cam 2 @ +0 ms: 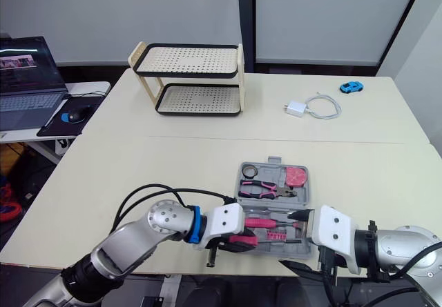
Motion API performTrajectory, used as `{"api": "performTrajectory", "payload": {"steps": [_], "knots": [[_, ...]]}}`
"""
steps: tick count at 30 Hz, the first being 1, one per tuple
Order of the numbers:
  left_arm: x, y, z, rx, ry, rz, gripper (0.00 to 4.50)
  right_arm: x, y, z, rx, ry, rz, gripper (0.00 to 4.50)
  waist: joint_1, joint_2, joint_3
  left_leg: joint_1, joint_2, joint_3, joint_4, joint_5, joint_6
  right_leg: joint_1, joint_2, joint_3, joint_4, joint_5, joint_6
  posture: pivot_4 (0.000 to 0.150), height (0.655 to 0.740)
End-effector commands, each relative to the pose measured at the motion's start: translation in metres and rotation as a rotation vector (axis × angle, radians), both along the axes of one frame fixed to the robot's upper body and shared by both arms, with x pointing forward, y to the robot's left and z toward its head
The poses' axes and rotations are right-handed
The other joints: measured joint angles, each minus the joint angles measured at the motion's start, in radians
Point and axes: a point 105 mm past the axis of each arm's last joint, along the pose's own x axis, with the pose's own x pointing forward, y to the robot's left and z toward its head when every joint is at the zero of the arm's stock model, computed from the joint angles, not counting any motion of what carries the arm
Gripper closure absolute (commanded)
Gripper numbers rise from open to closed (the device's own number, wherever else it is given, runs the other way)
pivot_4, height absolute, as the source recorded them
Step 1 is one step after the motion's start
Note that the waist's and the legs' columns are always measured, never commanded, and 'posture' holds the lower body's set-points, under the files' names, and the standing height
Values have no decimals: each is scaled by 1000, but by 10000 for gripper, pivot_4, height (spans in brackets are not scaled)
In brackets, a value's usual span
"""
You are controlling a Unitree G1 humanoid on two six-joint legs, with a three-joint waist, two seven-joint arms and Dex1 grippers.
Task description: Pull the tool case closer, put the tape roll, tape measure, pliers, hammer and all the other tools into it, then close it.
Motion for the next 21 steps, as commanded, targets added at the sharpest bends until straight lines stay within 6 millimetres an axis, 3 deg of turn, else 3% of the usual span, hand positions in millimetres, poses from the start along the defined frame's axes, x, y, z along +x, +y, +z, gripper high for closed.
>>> {"api": "performTrajectory", "payload": {"steps": [1, 10, 21], "knots": [[4, -11, -5, -5, -53, -23, 37798, -7, 4, 8, 6, -22, 12, 0, 2, 0, 0, 0, 0, 0, 0, 0, 0, 0, 0, 0, 0, 0, 0, 1500, 7400], [7, -18, -19, -9, -86, -44, 37798, -13, 6, 8, 19, 0, 2, 0, 2, 0, 0, 1, 0, -1, 1, 0, 0, 3, 0, -1, -1, 0, 0, 1500, 7400], [0, -30, -15, -41, -62, -64, 37798, -14, 8, 7, 31, 1, 2, 0, 2, 0, 0, 2, 0, -1, 1, 0, 0, 3, 0, -1, -1, 0, 0, 1500, 7400]]}}
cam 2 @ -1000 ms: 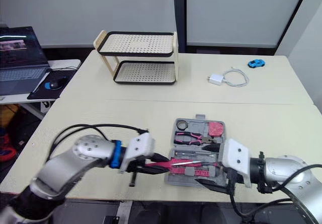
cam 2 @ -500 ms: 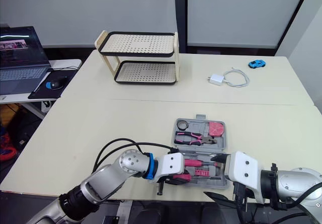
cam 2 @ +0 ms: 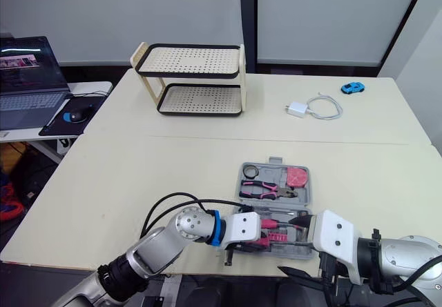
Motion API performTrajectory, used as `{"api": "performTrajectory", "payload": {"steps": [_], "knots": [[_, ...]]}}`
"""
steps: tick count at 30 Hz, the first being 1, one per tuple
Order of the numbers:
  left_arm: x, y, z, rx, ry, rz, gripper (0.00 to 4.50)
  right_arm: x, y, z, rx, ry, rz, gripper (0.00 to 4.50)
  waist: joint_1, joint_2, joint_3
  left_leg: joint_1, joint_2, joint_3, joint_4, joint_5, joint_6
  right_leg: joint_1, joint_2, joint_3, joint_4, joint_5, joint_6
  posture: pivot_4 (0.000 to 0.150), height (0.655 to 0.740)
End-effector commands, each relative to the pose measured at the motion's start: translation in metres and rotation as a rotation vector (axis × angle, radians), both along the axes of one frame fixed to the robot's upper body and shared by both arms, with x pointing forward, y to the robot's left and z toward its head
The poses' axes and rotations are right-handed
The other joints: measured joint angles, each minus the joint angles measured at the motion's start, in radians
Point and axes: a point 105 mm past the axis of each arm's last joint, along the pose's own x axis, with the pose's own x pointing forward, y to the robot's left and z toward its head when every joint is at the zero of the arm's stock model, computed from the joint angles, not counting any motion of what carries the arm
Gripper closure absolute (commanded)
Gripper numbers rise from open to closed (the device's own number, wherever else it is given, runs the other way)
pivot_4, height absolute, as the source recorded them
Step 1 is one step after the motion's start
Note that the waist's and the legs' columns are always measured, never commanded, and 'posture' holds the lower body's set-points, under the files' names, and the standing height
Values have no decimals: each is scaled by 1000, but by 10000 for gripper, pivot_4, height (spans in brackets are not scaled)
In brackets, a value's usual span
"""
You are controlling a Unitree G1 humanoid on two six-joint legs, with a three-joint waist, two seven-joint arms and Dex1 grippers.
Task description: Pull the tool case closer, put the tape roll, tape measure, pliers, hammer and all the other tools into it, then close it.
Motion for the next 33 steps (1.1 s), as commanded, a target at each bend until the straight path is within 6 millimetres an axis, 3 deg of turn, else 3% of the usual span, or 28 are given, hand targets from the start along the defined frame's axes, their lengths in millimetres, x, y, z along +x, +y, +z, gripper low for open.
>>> {"api": "performTrajectory", "payload": {"steps": [1, 17, 24, 33], "knots": [[-7, -5, 7, -26, -5, -31, 37798, -3, 5, 7, 5, -40, 29, 0, 0, 0, 0, 0, 0, 0, 0, 0, 0, 0, 0, 0, 0, 0, 0, 1500, 7400], [-5, -6, 3, -13, 5, -10, 37798, -3, 7, 8, 34, -38, 14, 0, 0, 0, 0, 0, 0, 0, 0, 0, 0, 0, 0, 0, 0, 0, 0, 1500, 7400], [-5, -7, 5, -20, 0, -9, 16990, -2, 8, 8, 35, -41, 13, 0, 0, 0, 0, 0, 0, 0, 0, 0, 0, 0, 0, 0, 0, 0, 0, 1500, 7400], [-6, -8, 33, -131, 20, -18, 16990, -1, 9, 8, 38, -44, 14, 0, 0, 0, 0, 0, 0, 0, 0, 0, 0, 0, 0, 0, 0, 0, 0, 1500, 7400]]}}
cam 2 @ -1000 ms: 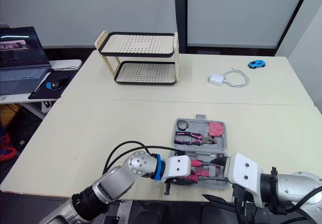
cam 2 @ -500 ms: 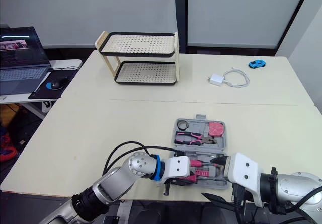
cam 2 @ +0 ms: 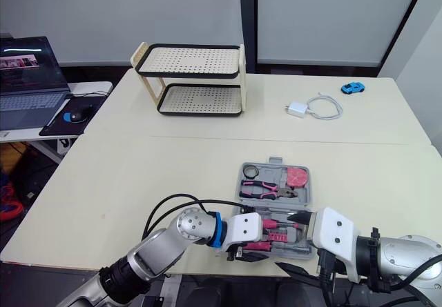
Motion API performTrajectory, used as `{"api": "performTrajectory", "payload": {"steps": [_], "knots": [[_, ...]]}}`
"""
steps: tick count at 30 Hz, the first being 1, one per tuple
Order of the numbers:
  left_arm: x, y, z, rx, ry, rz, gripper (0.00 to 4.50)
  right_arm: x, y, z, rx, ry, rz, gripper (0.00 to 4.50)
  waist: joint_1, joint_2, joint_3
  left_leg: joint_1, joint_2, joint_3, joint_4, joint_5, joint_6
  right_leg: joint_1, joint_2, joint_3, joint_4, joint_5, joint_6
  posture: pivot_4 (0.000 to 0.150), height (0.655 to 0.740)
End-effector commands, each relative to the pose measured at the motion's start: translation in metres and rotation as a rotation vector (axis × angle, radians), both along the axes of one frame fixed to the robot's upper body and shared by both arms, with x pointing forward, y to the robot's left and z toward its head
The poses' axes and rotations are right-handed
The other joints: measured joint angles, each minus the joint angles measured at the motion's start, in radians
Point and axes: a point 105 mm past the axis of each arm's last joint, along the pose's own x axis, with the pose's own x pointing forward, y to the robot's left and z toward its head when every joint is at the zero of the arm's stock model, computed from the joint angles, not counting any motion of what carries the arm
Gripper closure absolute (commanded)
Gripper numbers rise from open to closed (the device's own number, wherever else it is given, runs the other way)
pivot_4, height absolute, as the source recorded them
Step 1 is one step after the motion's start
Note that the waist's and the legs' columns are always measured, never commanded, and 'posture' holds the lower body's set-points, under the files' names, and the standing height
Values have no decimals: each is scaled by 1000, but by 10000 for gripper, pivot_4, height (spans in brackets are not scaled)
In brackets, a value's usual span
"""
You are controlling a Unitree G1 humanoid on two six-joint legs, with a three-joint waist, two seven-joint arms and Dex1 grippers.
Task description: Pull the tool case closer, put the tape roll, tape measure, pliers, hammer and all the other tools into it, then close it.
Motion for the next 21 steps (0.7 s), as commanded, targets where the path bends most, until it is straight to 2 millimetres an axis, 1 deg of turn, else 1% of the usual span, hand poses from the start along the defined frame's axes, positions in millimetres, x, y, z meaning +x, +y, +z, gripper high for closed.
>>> {"api": "performTrajectory", "payload": {"steps": [1, 2, 3, 4, 5, 10, 12, 16, 21], "knots": [[-1, -2, 27, -96, -14, -23, 16990, -4, 6, 5, 8, -29, 31, 0, 0, 0, 0, 0, 0, 0, 0, 0, 0, 0, 0, 0, 0, 0, 0, 1500, 7400], [-1, 0, 31, -106, -14, -29, 16990, -4, 6, 5, 7, -29, 31, 0, 0, 0, 0, 0, 0, 0, 0, 0, 0, 0, 0, 0, 0, 0, 0, 1500, 7400], [-1, 2, 35, -112, -19, -33, 19871, -3, 6, 5, 7, -29, 31, 0, 0, 0, 0, 0, 0, 0, 0, 0, 0, 0, 0, 0, 0, 0, 0, 1500, 7400], [0, 4, 37, -112, -26, -34, 20838, -3, 6, 5, 7, -29, 31, 0, 0, 0, 0, 0, 0, 0, 0, 0, 0, 0, 0, 0, 0, 0, 0, 1500, 7400], [1, 6, 37, -102, -34, -36, 22724, -3, 6, 5, 6, -29, 30, 0, -1, 0, 0, 0, 0, 0, 0, 0, 0, 0, 0, 0, 0, 0, 0, 1500, 7400], [-1, 13, 29, -64, -29, -58, 38490, -4, 6, 4, 8, -27, 28, 0, 0, 0, 0, 0, 0, 0, 0, 0, 0, 0, 0, 0, 0, 0, 0, 1500, 7400], [-2, 12, 24, -66, -21, -54, 44868, -4, 6, 4, 8, -26, 25, 0, 0, 0, 0, 0, 0, 0, 0, 0, 0, 0, 0, 0, 0, 0, 0, 1500, 7400], [-6, 11, 14, -47, -13, -55, 44868, -4, 6, 4, 10, -26, 23, 0, 0, 0, 0, 0, 0, 0, 0, 0, 0, 0, 0, 0, 0, 0, 0, 1500, 7400], [-3, 12, 2, -13, -25, -36, 44868, -4, 6, 5, 11, -25, 25, 0, 0, 0, 0, 0, 0, 0, 0, 0, 0, 1, 0, 0, 0, 0, 0, 1500, 7400]]}}
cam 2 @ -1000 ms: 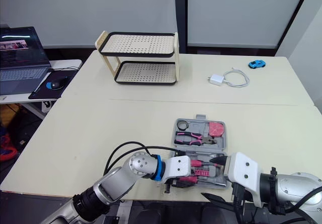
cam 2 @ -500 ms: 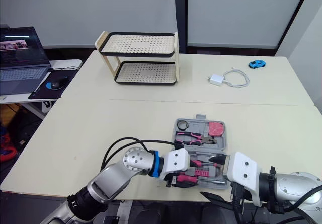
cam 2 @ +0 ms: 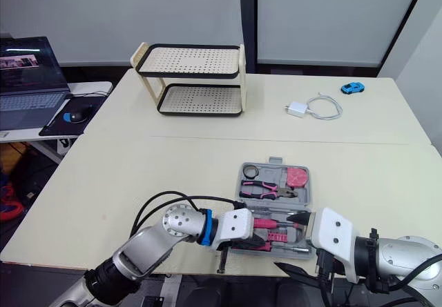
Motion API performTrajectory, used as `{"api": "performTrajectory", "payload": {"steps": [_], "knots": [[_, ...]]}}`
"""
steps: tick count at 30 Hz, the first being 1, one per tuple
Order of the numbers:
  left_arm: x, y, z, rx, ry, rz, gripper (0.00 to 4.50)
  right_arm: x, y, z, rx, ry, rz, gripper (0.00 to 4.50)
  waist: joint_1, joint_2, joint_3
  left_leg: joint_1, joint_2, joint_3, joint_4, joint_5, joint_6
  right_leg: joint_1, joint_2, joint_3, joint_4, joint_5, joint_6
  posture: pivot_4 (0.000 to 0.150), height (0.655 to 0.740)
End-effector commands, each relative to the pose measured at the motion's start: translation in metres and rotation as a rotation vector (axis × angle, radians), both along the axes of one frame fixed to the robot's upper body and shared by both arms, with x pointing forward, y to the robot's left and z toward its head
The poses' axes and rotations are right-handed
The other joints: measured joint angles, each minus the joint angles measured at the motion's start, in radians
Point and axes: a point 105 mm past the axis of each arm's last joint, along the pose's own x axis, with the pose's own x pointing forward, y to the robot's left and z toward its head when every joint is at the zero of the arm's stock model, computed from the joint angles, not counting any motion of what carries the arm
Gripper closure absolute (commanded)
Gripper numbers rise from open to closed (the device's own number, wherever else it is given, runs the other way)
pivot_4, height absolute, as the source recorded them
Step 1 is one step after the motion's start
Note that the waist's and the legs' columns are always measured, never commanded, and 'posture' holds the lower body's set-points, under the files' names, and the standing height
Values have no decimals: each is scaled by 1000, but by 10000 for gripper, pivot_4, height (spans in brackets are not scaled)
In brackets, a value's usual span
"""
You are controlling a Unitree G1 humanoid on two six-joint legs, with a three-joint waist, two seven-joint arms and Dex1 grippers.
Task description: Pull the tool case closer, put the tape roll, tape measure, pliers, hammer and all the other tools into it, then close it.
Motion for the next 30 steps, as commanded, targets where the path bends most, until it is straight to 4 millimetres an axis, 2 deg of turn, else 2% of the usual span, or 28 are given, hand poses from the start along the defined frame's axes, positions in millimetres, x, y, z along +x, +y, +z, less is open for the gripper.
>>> {"api": "performTrajectory", "payload": {"steps": [1, 14, 23, 26, 30], "knots": [[1, -4, -5, 6, -32, -4, 44868, -4, 5, 7, 6, -29, 33, 0, 0, 0, 0, 0, 0, 0, 0, 0, 0, 0, 0, 0, 0, 0, 0, 1500, 7400], [3, -6, -29, 79, -20, 20, 44868, -5, 4, 7, 3, -25, 30, 0, 0, 0, 0, 0, 0, 0, 0, 0, 0, 0, 0, 0, 0, 0, 0, 1500, 7400], [3, -7, -32, 85, -6, 37, 44868, -5, 6, 6, 6, -23, 31, 0, 0, 0, 0, 7, 0, 0, -1, 0, 1, 7, 0, 0, -2, 0, 0, 1500, 7400], [1, -9, -22, 26, 13, 34, 44868, -4, 5, 4, -4, -20, 27, 0, 0, 0, 0, 7, 0, 0, -1, 0, 0, 7, 0, 0, -2, 0, 0, 1500, 7400], [5, -6, 3, -68, 16, 57, 44868, 4, -5, -1, -46, -22, -3, 0, 0, 0, 0, 7, 0, 0, -1, 0, 0, 7, 0, 0, -2, 0, 0, 1500, 7400]]}}
